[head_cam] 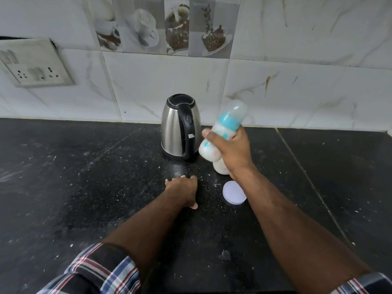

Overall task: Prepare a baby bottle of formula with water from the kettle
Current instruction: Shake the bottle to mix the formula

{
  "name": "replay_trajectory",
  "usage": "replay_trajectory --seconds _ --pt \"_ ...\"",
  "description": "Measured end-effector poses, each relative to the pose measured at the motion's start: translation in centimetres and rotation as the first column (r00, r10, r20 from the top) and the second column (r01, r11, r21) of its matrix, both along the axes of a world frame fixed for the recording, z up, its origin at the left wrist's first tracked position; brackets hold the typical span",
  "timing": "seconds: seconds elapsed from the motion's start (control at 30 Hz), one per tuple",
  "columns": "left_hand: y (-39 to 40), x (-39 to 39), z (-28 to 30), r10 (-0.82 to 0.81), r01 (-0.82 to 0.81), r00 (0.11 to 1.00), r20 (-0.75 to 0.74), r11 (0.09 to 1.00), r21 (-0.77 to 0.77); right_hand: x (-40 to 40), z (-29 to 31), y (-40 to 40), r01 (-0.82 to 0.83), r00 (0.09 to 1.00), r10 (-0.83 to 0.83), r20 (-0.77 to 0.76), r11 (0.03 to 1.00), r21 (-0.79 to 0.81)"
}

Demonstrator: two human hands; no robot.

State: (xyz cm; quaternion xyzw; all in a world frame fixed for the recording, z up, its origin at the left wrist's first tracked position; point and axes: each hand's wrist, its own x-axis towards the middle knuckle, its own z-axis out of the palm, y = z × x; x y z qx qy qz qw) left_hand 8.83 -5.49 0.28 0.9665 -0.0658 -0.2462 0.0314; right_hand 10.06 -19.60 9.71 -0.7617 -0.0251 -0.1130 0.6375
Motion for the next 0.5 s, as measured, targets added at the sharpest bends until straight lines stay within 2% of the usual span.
replay_trajectory --seconds 0.07,0.1,0.23,0.27,0.33,0.37,0.47,0.5 --pt "-0.1 0.0 0.0 -0.002 0.002 1.0 0.001 1.0 0.003 -0.5 -1.1 0.1 -0.123 0.991 0.112 -0.073 0.976 -0.181" --pt "-0.1 0.0 0.0 -0.003 0.003 1.0 0.001 1.0 0.003 -0.7 -1.3 0.2 -0.121 0.992 0.107 -0.074 0.968 -0.222" --pt "-0.1 0.1 -0.1 -0.001 0.001 1.0 -0.002 1.0 0.008 0.1 -0.4 -0.1 -0.001 1.0 0.001 -0.006 1.0 -0.015" --pt "-0.1 0.0 -0.1 0.0 0.0 1.0 -0.003 1.0 0.012 -0.1 -0.2 0.0 -0.031 0.999 0.03 -0.031 0.999 -0.045" --pt "-0.1 0.0 -0.1 0.0 0.0 1.0 0.0 1.0 0.015 -0.6 -1.0 0.2 -0.16 0.984 0.139 -0.11 0.963 -0.216" --pt "-0.1 0.0 -0.1 0.0 0.0 1.0 0.002 1.0 0.014 -0.7 -1.1 0.1 -0.133 0.988 0.113 -0.102 0.967 -0.219" --pt "-0.1 0.0 -0.2 0.003 -0.003 1.0 0.016 1.0 0.007 0.2 -0.1 -0.3 0.012 1.0 -0.012 -0.015 1.0 0.008" --pt "0.0 0.0 -0.2 0.007 -0.007 1.0 0.01 1.0 0.004 0.2 0.0 -0.2 0.008 1.0 -0.008 -0.011 1.0 0.025"
